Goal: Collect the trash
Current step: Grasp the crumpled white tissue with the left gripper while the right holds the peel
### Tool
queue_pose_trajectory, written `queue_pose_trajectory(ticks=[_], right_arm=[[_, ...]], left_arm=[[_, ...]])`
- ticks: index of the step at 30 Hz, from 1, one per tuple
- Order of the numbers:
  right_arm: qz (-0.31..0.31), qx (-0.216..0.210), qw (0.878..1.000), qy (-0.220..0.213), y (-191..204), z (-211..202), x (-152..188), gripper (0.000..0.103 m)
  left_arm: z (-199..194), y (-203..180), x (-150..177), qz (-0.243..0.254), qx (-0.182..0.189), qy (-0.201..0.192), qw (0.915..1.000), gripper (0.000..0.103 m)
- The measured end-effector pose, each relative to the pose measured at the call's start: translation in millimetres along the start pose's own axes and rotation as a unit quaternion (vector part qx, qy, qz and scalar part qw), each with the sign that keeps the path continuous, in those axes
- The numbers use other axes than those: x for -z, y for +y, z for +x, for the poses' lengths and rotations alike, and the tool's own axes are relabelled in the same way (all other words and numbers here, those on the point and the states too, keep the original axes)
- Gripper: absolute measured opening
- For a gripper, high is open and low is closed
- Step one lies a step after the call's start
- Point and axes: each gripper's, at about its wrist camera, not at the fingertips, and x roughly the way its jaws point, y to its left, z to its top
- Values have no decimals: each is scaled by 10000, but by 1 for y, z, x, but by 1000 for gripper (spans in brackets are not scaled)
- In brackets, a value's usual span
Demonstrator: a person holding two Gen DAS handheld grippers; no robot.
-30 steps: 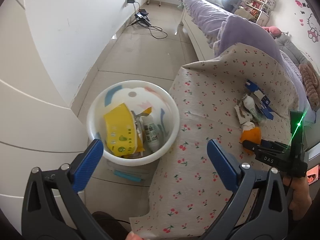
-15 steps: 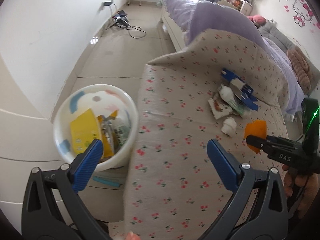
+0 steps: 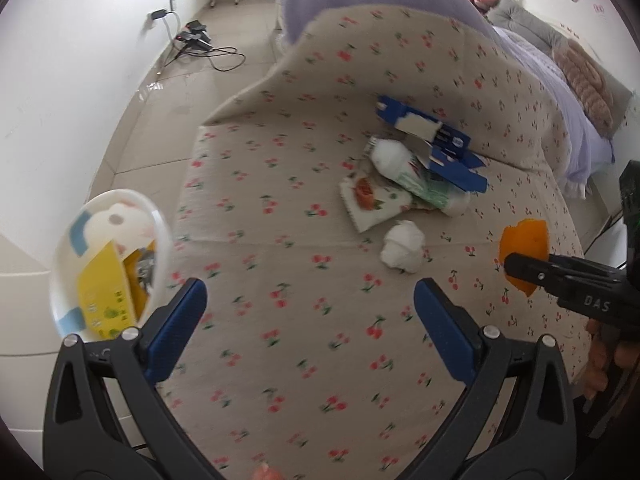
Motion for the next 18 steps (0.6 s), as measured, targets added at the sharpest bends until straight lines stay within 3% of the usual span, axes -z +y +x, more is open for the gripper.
queue_pose_trajectory(ticks=[4, 10, 13, 18], right_arm=[[143, 48, 9999, 39, -20, -5, 1, 45], [309, 79, 9994, 109, -38, -4, 1, 45], [330, 70, 9994, 103, -44, -7, 0, 45], [308, 35, 9995, 54, -41, -7, -2, 45]], left_arm=[[18, -24, -4, 234, -102, 81, 9996, 103], [39, -51, -9, 264, 77, 151, 9995, 102], [49, -59, -11, 243, 264, 235, 9991, 90], [63, -63, -10, 194, 451, 327, 9983, 55]])
